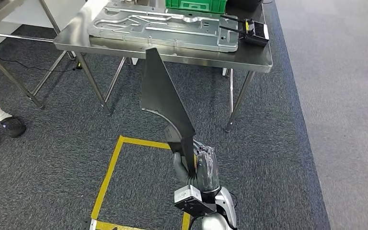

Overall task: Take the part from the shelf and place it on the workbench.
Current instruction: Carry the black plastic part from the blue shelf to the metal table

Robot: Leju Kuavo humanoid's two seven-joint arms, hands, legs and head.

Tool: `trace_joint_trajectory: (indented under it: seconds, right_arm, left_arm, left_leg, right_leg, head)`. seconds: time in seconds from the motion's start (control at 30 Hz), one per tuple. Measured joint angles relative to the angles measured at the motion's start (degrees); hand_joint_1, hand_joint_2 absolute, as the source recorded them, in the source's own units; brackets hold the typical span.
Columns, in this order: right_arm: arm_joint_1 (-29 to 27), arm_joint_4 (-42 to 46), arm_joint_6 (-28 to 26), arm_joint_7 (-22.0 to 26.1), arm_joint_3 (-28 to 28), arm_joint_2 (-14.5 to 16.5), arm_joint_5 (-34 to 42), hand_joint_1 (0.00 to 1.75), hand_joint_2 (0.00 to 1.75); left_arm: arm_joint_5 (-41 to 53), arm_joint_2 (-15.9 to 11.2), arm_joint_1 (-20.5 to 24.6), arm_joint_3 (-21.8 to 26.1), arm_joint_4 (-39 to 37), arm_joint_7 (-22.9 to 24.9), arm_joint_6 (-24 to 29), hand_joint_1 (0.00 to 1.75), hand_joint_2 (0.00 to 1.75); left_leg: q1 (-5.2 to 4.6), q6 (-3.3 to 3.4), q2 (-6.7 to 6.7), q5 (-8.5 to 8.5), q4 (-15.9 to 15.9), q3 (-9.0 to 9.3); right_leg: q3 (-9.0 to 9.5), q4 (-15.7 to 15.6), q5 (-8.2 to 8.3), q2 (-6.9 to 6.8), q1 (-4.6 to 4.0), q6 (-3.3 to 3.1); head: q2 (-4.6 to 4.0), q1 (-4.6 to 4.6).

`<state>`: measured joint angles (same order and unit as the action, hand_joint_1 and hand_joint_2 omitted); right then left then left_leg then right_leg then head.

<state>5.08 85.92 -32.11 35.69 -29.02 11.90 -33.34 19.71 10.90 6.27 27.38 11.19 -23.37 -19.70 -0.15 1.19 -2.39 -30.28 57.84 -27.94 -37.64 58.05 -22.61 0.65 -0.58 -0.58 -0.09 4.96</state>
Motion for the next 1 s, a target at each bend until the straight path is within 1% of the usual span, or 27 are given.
trace_joint_trajectory:
  seconds: [0.03, 0.07, 0.1, 0.13, 0.17, 0.2, 0.23, 0.27, 0.3, 0.33, 0.37, 0.4, 0.43, 0.47, 0.5, 0.53, 0.6, 0.7, 0.77, 0.83, 0.97, 1.0]
  right_arm:
    - [0.0, 0.1, -0.1, 0.0, 0.0, 0.0, -0.1, 1.75, 1.75]
    - [0.0, 0.2, -0.2, 0.0, 0.1, 0.0, -0.1, 1.75, 1.75]
    - [0.0, 0.3, -0.2, 0.0, 0.1, 0.0, -0.2, 1.75, 1.75]
    - [-0.1, 0.3, -0.2, 0.0, 0.1, 0.0, -0.3, 1.75, 1.75]
    - [-0.2, 0.4, -0.2, -0.1, 0.1, 0.0, -0.3, 1.75, 1.75]
    - [-0.3, 0.4, -0.2, -0.1, 0.1, 0.0, -0.3, 1.75, 1.75]
    - [-0.4, 0.4, -0.2, -0.1, 0.1, 0.0, -0.4, 1.75, 1.75]
    - [-0.5, 0.4, -0.2, -0.2, 0.1, 0.0, -0.4, 1.75, 1.75]
    - [-0.6, 0.4, -0.2, -0.2, 0.2, 0.0, -0.4, 1.75, 1.75]
    - [-0.7, 0.4, -0.2, -0.2, 0.2, 0.0, -0.4, 1.75, 1.75]
    - [-0.8, 0.5, -0.2, -0.2, 0.2, 0.0, -0.5, 1.75, 1.75]
    - [-0.9, 0.5, -0.2, -0.2, 0.2, 0.0, -0.5, 1.75, 1.75]
    - [-1.0, 0.6, -0.3, -0.2, 0.3, 0.0, -0.5, 1.75, 1.75]
    - [-1.0, 0.7, -0.3, -0.2, 0.3, 0.0, -0.5, 1.75, 1.75]
    - [-1.1, 0.7, -0.3, -0.1, 0.3, 0.0, -0.5, 1.75, 1.75]
    - [-1.1, 0.8, -0.3, -0.1, 0.3, -0.1, -0.5, 1.75, 1.75]
    - [-1.1, 0.8, -0.3, -0.1, 0.3, -0.1, -0.5, 1.75, 1.75]
    - [-1.0, 0.8, -0.2, -0.1, 0.3, -0.1, -0.5, 1.75, 1.75]
    - [-1.0, 0.8, -0.1, -0.1, 0.3, -0.1, -0.5, 1.75, 1.75]
    - [-1.0, 0.8, -0.1, -0.1, 0.3, -0.1, -0.5, 1.75, 1.75]
    - [-1.0, 0.8, -0.1, 0.0, 0.3, -0.1, -0.5, 1.75, 1.75]
    - [-1.0, 0.8, 0.1, 0.0, 0.4, -0.1, -0.4, 1.75, 1.75]
  left_arm:
    - [0.0, 0.0, 0.0, 0.0, 0.0, 0.0, 0.0, 0.0, 1.75]
    - [0.0, 0.0, 0.1, 0.0, 0.0, 0.0, 0.0, 0.0, 1.75]
    - [0.0, 0.0, 0.2, 0.1, 0.0, 0.0, 0.0, 0.0, 1.75]
    - [0.0, 0.0, 0.2, 0.1, 0.0, 0.1, 0.1, 0.0, 1.75]
    - [0.0, 0.0, 0.2, 0.1, 0.0, 0.1, 0.1, 0.0, 1.75]
    - [0.0, 0.0, 0.1, 0.2, 0.0, 0.1, 0.2, 0.0, 1.75]
    - [0.0, 0.0, -0.1, 0.2, 0.0, 0.1, 0.2, 0.0, 1.75]
    - [0.0, 0.0, -0.2, 0.2, 0.0, 0.2, 0.2, 0.0, 1.75]
    - [0.0, 0.0, -0.3, 0.2, 0.0, 0.1, 0.3, 0.0, 1.75]
    - [0.0, -0.1, -0.3, 0.2, 0.0, 0.1, 0.3, 0.0, 1.75]
    - [0.0, -0.1, -0.3, 0.2, 0.0, 0.0, 0.5, 0.0, 1.75]
    - [0.1, -0.1, -0.3, 0.2, 0.0, -0.2, 0.9, 0.0, 1.75]
    - [0.2, -0.1, -0.3, 0.3, 0.0, -0.4, 1.5, 0.0, 1.75]
    - [0.4, -0.2, -0.3, 0.3, 0.0, -0.7, 2.4, 0.0, 1.75]
    - [0.7, -0.2, -0.3, 0.3, 0.0, -0.9, 3.2, 0.0, 1.75]
    - [0.9, -0.2, -0.3, 0.3, 0.0, -1.1, 3.9, 0.0, 1.75]
    - [1.1, -0.2, -0.3, 0.3, 0.0, -1.3, 4.8, 0.0, 1.75]
    - [1.3, -0.1, -0.2, 0.3, 0.0, -1.5, 5.2, 0.0, 1.75]
    - [1.3, -0.1, -0.2, 0.3, 0.0, -1.6, 5.3, 0.0, 1.75]
    - [1.3, -0.1, -0.2, 0.3, 0.0, -1.6, 5.3, 0.0, 1.75]
    - [1.1, -0.1, -0.2, 0.3, 0.0, -1.6, 4.6, 0.0, 1.75]
    - [0.9, -0.1, -0.2, 0.4, 0.0, -1.6, 3.6, 0.0, 1.75]
  left_leg:
    - [0.05, -0.27, 0.26, 0.21, 1.0, -0.13]
    - [0.08, -0.51, 0.61, 0.35, 2.9, -0.97]
    - [0.16, -0.7, 0.95, 0.03, 5.6, -2.45]
    - [0.3, -0.97, 1.27, -0.83, 9.0, -4.46]
    - [0.46, -1.27, 1.42, -2.31, 12.2, -6.75]
    - [0.68, -1.61, 1.5, -3.87, 14.5, -8.79]
    - [0.92, -2.0, 1.6, -4.76, 15.4, -10.19]
    - [1.17, -2.37, 1.72, -4.43, 14.5, -10.75]
    - [1.44, -2.71, 1.89, -2.63, 11.9, -10.46]
    - [1.74, -3.0, 2.11, 0.35, 8.2, -9.67]
    - [1.77, -3.04, 2.37, 3.02, 4.9, -8.92]
    - [1.7, -2.69, 2.54, 4.9, 2.6, -8.3]
    - [1.5, -2.2, 2.61, 6.0, 1.4, -8.1]
    - [1.22, -1.64, 2.57, 6.08, 1.3, -8.13]
    - [1.13, -1.25, 2.42, 6.16, 1.3, -8.11]
    - [1.07, -1.16, 2.29, 6.36, 1.2, -8.18]
    - [1.04, -1.11, 2.03, 6.25, 1.1, -8.14]
    - [1.02, -0.68, 1.8, 5.81, 1.1, -7.98]
    - [0.97, -0.41, 1.78, 5.63, 1.1, -7.9]
    - [0.92, -0.32, 1.78, 5.57, 1.1, -7.88]
    - [0.83, -0.15, 1.78, 5.47, 1.1, -7.8]
    - [0.7, 0.29, 1.77, 5.19, 1.0, -7.8]
  right_leg:
    - [0.73, -0.5, -0.21, -0.07, 0.04, -0.4]
    - [1.58, -1.0, -0.5, -0.2, 0.1, -0.77]
    - [2.41, -1.4, -0.82, -0.34, 0.2, -1.0]
    - [3.09, -1.6, -1.27, -0.5, 0.21, -1.18]
    - [3.69, -1.6, -1.79, -0.63, 0.24, -1.25]
    - [4.31, -1.6, -2.36, -0.69, 0.27, -1.2]
    - [5.02, -1.6, -2.97, -0.69, 0.34, -1.08]
    - [5.8, -1.6, -3.59, -0.68, 0.44, -0.9]
    - [6.64, -1.5, -4.26, -0.68, 0.58, -0.65]
    - [7.38, -1.4, -4.96, -0.7, 0.69, -0.33]
    - [8.05, -1.2, -5.63, -0.72, 0.77, 0.06]
    - [8.4, -1.0, -6.13, -0.76, 0.82, 0.46]
    - [8.49, -0.9, -6.48, -0.81, 0.85, 0.85]
    - [8.53, -0.8, -6.73, -0.85, 0.94, 1.17]
    - [8.44, -0.9, -6.81, -0.89, 1.03, 1.25]
    - [8.49, -1.0, -6.89, -0.9, 1.1, 1.21]
    - [8.69, -1.2, -6.85, -0.89, 1.16, 0.94]
    - [9.14, -1.7, -6.9, -0.91, 1.15, 0.67]
    - [9.48, -2.1, -7.17, -0.91, 1.15, 0.22]
    - [9.63, -2.4, -7.37, -0.91, 1.16, -0.08]
    - [9.7, -2.4, -7.39, -0.91, 1.19, -0.18]
    - [9.85, -2.3, -7.11, -0.96, 1.33, 0.55]
  head:
    - [0.0, -0.01]
    - [0.0, 0.0]
    - [0.0, 0.0]
    - [0.0, 0.0]
    - [0.0, 0.0]
    - [0.0, 0.01]
    - [0.0, 0.01]
    - [0.0, 0.01]
    - [0.0, 0.01]
    - [0.0, 0.0]
    - [0.0, 0.0]
    - [0.0, -0.01]
    - [0.0, -0.02]
    - [0.0, -0.02]
    - [0.0, -0.03]
    - [0.0, -0.02]
    - [0.0, -0.03]
    - [0.0, -0.03]
    - [0.0, -0.03]
    - [0.0, -0.02]
    - [0.0, -0.03]
    - [0.0, -0.03]
